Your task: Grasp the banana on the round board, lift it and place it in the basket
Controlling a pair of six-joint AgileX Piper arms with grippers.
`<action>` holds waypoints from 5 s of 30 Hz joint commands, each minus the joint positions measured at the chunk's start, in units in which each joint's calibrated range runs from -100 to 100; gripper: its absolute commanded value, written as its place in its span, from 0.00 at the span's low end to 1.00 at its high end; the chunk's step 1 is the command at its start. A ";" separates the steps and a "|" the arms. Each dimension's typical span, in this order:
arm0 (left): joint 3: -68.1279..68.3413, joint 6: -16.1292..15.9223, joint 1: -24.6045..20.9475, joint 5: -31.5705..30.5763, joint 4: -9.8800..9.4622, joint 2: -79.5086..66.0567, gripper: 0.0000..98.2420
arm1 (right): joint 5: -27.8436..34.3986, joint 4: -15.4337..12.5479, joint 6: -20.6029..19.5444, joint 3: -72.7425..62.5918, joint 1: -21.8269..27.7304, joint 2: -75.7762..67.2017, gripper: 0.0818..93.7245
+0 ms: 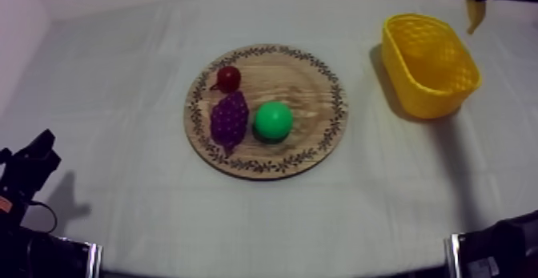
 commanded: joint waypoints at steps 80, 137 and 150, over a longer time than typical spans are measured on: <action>0.03 -0.03 0.03 -0.02 0.02 -0.03 0.00 | -15.00 14.73 -20.69 17.19 -3.68 12.43 0.01; 0.03 -0.01 0.03 -0.02 0.02 -0.03 0.00 | -17.72 -8.73 -7.90 78.94 -1.47 -87.04 0.01; 0.03 -0.04 0.03 -0.02 0.02 -0.03 0.00 | -17.43 -8.00 1.64 79.02 -1.39 -87.05 0.00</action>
